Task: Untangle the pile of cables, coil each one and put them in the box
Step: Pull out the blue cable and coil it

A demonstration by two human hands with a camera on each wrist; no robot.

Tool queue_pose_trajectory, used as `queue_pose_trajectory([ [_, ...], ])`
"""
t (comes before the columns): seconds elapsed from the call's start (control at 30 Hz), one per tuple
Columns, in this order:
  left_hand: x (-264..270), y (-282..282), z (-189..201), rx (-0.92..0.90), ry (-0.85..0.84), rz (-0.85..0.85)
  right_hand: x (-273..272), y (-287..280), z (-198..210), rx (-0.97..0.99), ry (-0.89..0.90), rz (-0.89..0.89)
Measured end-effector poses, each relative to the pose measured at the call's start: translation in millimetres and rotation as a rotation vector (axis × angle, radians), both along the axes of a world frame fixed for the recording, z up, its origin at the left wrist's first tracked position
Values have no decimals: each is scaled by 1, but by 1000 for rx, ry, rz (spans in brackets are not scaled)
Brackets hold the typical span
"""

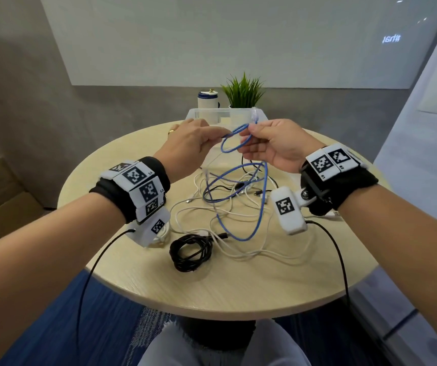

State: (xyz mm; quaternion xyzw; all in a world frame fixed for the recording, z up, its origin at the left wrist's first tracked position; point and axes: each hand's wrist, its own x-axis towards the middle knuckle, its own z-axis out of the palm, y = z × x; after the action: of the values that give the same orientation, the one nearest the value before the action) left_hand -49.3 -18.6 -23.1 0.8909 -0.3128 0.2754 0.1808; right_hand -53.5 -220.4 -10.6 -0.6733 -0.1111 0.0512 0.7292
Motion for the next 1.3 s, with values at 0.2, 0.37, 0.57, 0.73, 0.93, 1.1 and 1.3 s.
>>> queue_pose_trajectory([
  [0.2,-6,-6,6,-116,-2,-164,-3,5,-3,79,60,65],
  [0.37,-10,-7,7,-49,97,-177,-5,10,0,61,37,35],
  [0.57,-8,2,9,-118,257,-16,1,5,-2,94,5,-74],
  [0.73,-1,18,4,-81,56,152,5,-6,-3,-13,-42,-119],
  [0.93,-2,23,19,-347,543,232,5,-6,-4,-257,-134,-165],
  [1.1,-8,18,23,-734,856,-15,7,-3,-4,-456,-241,-212],
  [1.3,-7,7,17,-694,760,-16,6,0,-3,-664,-376,-301],
])
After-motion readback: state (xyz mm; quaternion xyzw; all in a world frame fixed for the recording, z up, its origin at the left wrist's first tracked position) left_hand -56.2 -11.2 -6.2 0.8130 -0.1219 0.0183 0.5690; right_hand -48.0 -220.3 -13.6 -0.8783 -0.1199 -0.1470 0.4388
